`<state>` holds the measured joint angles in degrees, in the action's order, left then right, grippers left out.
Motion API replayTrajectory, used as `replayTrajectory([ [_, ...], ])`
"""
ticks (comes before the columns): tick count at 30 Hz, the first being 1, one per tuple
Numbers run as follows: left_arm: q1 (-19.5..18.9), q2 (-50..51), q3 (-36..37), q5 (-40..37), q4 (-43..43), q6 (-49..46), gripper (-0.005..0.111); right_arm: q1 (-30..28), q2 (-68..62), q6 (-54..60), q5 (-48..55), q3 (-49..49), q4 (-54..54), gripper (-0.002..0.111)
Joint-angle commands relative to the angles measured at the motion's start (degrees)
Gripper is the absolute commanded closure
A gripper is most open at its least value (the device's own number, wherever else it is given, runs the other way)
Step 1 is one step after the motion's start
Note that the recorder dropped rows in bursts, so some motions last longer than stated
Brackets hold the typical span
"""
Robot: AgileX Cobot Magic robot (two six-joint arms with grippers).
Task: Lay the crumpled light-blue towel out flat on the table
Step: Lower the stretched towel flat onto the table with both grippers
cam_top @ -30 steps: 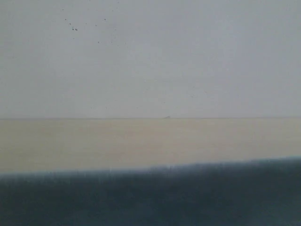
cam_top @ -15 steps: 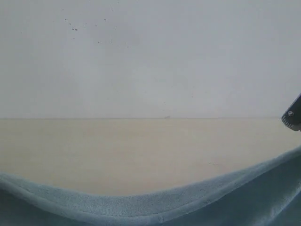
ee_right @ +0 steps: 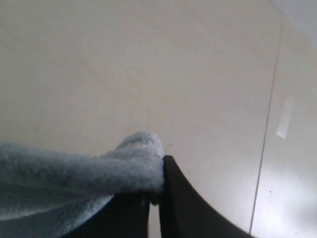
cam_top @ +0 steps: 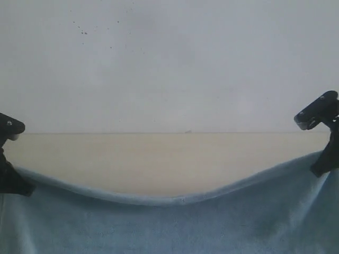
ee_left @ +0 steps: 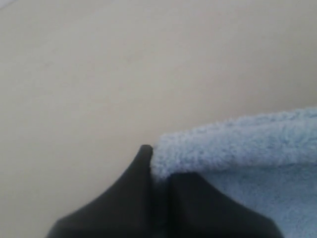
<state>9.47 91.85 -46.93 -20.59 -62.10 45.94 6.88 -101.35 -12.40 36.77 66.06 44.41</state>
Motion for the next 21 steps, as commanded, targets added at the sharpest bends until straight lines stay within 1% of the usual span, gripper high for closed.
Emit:
replayTrajectory([
  [1, -3.49, 7.75, -5.87, 3.83, -0.69, 0.76, 0.088, -0.51, -7.75, 2.54, -0.47, 8.47, -2.39, 0.104],
  [5, -5.49, 12.93, -10.22, 6.16, 1.72, 1.58, 0.065, -0.60, -13.49, 7.27, 0.07, 16.30, -8.19, 0.103],
  [6, -5.85, 13.74, -11.04, 6.04, 1.72, 2.10, 0.060, -0.77, -14.64, 7.44, 0.07, 18.14, -9.47, 0.099],
  [7, -6.28, 14.20, -11.78, 5.80, 1.72, 2.59, 0.057, -1.01, -15.44, 7.44, -0.07, 19.89, -10.50, 0.094],
  [8, -6.67, 14.31, -12.28, 5.80, 1.72, 3.23, 0.056, -1.30, -16.29, 7.44, -0.18, 21.54, -11.95, 0.086],
  [9, -7.46, 14.31, -12.74, 6.07, 1.61, 4.53, 0.056, -1.85, -16.94, 6.68, -0.54, 23.11, -12.42, 0.075],
  [11, -9.87, 14.09, -13.80, 9.02, 1.48, 8.20, 0.058, -3.11, -17.89, 2.99, -1.08, 25.75, -12.72, 0.062],
  [12, -11.14, 13.94, -13.97, 10.63, 1.64, 10.15, 0.059, -3.88, -18.15, 1.06, -0.80, 26.86, -13.16, 0.062],
  [13, -12.09, 13.80, -13.97, 11.41, 2.18, 11.35, 0.060, -4.52, -18.15, 1.20, -0.30, 27.28, -14.04, 0.064],
  [14, -12.52, 13.80, -13.69, 10.99, 2.90, 10.63, 0.061, -5.23, -17.99, 2.57, 0.09, 27.28, -15.31, 0.069],
  [16, -12.24, 13.72, -12.34, 7.94, 4.08, 6.94, 0.061, -6.14, -17.58, 5.40, 2.82, 27.28, -16.74, 0.078],
  [18, -12.26, 13.72, -10.45, 7.78, 4.56, 5.83, 0.061, -6.97, -17.29, 7.58, 6.05, 27.28, -19.33, 0.085],
  [21, -12.26, 13.72, -7.63, 9.77, 5.92, 6.30, 0.061, -7.70, -16.56, 16.42, 10.39, 27.03, -29.44, 0.086],
])
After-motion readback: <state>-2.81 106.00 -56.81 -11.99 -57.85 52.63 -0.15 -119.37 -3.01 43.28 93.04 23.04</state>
